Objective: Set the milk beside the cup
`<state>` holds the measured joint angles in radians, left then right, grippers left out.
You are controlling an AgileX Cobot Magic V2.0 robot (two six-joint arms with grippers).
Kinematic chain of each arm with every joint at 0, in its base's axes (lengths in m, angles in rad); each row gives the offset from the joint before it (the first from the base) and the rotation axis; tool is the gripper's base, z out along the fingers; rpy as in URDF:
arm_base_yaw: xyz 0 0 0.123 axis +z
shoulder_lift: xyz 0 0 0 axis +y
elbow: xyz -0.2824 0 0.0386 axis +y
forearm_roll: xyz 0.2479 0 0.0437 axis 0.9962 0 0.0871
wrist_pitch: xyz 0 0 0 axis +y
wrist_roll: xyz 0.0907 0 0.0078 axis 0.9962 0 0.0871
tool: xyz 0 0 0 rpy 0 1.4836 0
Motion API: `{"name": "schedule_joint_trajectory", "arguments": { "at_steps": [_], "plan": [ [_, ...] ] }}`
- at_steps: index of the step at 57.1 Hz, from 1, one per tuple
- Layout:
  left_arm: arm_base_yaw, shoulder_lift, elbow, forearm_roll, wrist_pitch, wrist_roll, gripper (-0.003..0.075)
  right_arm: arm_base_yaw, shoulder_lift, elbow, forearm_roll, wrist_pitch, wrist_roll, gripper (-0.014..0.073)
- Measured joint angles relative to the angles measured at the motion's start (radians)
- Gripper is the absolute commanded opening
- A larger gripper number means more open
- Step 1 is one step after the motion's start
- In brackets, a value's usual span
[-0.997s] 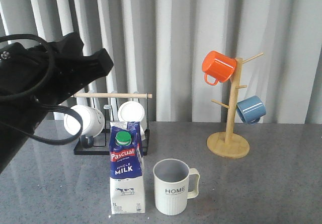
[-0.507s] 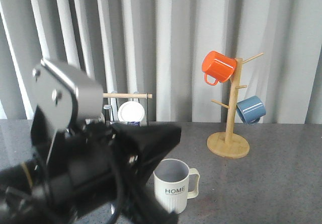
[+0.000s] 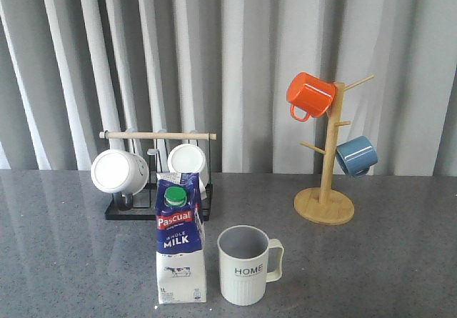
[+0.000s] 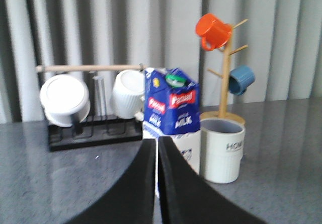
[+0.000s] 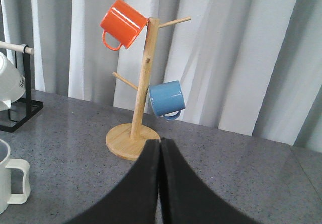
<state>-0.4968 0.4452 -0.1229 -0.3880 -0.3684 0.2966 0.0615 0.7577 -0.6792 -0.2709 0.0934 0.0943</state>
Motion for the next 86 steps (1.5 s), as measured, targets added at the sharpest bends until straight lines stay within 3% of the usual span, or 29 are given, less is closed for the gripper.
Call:
{"name": "schedule_joint_trajectory", "arguments": {
  "at_steps": [13,18,44,70,86],
  "plan": [
    [0.208,-0.175,0.121,0.221,0.141,-0.239,-0.0008,0.000,0.000,0.000,0.000,0.000,0.000,-0.0011],
    [0.263,-0.222,0.136,0.280,0.196,-0.269,-0.0008,0.000,0.000,0.000,0.000,0.000,0.000,-0.0011],
    [0.287,-0.455,0.148,0.382,0.468,-0.285,-0.0007,0.000,0.000,0.000,0.000,0.000,0.000,-0.0011],
    [0.495,-0.458,0.148,0.388,0.484,-0.356,-0.0007,0.000,0.000,0.000,0.000,0.000,0.000,-0.0011],
    [0.510,-0.458,0.148,0.388,0.485,-0.362,-0.0007,0.000,0.000,0.000,0.000,0.000,0.000,-0.0011]
  ]
}}
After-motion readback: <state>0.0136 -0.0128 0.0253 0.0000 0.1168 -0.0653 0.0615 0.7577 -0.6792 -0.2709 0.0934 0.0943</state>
